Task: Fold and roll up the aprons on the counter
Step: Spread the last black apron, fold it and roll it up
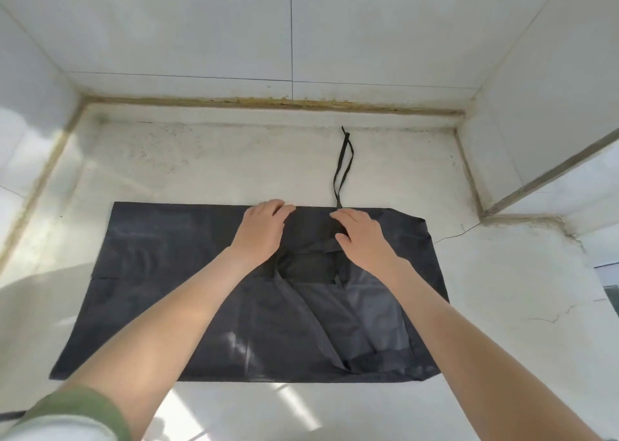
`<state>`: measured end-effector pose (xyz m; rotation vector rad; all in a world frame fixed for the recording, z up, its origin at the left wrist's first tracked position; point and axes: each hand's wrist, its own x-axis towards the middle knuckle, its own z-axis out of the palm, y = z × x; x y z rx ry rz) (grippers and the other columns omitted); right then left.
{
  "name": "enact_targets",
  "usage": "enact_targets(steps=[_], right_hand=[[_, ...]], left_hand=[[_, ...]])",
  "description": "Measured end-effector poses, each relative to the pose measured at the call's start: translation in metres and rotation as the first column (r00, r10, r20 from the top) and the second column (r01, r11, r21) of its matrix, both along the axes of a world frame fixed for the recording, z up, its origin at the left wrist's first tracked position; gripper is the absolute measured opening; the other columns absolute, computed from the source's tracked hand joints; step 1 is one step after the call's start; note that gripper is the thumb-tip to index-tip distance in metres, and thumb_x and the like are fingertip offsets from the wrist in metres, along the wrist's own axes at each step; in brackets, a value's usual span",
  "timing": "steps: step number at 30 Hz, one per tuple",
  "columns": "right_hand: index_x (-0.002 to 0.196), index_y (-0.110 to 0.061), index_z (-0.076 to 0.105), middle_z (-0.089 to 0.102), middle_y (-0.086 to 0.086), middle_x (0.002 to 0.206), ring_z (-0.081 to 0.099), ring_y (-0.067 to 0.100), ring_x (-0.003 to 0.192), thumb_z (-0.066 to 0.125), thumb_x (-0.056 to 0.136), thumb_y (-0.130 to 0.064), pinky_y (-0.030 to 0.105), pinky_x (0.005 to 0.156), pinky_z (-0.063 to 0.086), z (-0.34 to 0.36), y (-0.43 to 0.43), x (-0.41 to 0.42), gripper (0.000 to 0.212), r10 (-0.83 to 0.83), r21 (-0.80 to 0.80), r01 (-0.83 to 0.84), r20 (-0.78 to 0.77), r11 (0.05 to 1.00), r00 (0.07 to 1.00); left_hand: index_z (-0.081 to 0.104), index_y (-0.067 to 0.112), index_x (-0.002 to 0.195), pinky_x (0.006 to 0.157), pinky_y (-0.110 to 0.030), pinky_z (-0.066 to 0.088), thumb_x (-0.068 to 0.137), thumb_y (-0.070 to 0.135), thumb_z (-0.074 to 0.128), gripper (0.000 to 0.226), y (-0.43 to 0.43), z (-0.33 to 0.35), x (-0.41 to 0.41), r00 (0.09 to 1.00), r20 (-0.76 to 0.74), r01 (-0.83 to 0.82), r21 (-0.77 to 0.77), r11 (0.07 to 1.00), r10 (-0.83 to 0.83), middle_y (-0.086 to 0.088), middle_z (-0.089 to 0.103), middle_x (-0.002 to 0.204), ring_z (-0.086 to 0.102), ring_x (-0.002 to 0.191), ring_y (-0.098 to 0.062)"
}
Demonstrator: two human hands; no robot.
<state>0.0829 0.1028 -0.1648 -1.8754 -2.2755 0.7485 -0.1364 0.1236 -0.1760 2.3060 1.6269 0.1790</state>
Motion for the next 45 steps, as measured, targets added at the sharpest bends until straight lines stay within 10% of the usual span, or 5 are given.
enact_targets(steps=[16, 23, 26, 31, 45], right_hand=[[0.113, -0.016, 0.054, 0.047, 0.002, 0.12, 0.033, 0.022, 0.124, 0.058, 0.086, -0.043, 0.042, 0.114, 0.009, 0.004, 0.055, -0.001, 0.038, 0.328, -0.18, -0.274, 0.489, 0.945, 0.808], [0.117, -0.01, 0.04, 0.045, 0.001, 0.071, 0.051, 0.025, 0.113, 0.046, 0.093, -0.005, 0.033, 0.119, 0.014, 0.032, 0.053, 0.007, 0.026, 0.271, -0.015, -0.311, 0.53, 0.95, 0.804], [0.121, -0.006, 0.035, 0.048, 0.004, 0.07, 0.056, 0.028, 0.105, 0.044, 0.084, 0.011, 0.033, 0.085, 0.048, 0.055, 0.052, 0.005, 0.042, 0.201, 0.033, -0.254, 0.515, 0.967, 0.833], [0.124, -0.01, 0.031, 0.036, -0.002, 0.068, 0.032, 0.015, 0.044, 0.045, 0.086, 0.006, 0.027, 0.042, 0.025, 0.08, 0.029, 0.012, 0.043, 0.184, 0.06, -0.288, 0.643, 0.956, 0.744], [0.127, -0.03, 0.045, 0.056, -0.008, 0.1, 0.058, 0.015, 0.083, 0.056, 0.087, -0.052, 0.03, 0.074, 0.047, 0.057, -0.071, 0.039, 0.047, 0.362, -0.499, -0.221, 0.204, 0.838, 0.91]], left_hand=[[0.05, 0.018, 0.098, 0.065, -0.027, 0.035, 0.087, 0.035, 0.059, 0.022, 0.058, 0.03, -0.027, 0.929, -0.305, 0.05, -0.463, 0.885, -0.212, 0.0, 0.051, 0.096, 0.05, 0.089, -0.021], [0.039, 0.011, 0.1, 0.065, -0.033, 0.038, 0.099, 0.024, 0.045, 0.015, 0.043, 0.052, -0.026, 0.973, -0.222, 0.012, -0.238, 0.971, -0.066, -0.004, 0.055, 0.085, 0.05, 0.077, -0.026], [0.042, 0.01, 0.105, 0.069, -0.036, 0.044, 0.101, 0.021, 0.041, 0.012, 0.038, 0.062, -0.027, 0.982, -0.186, 0.028, -0.089, 0.996, -0.044, -0.006, 0.058, 0.094, 0.052, 0.081, -0.026], [0.054, 0.013, 0.12, 0.076, -0.035, 0.047, 0.103, 0.024, 0.035, 0.028, 0.011, 0.072, -0.032, 0.978, -0.188, 0.096, 0.025, 0.995, -0.089, -0.002, 0.056, 0.11, 0.055, 0.099, -0.022], [0.036, 0.036, 0.143, 0.094, -0.033, 0.046, 0.086, 0.057, 0.047, 0.061, -0.084, 0.069, -0.021, 0.866, -0.369, 0.062, -0.592, 0.804, -0.338, 0.003, 0.053, 0.132, 0.052, 0.12, -0.021]])
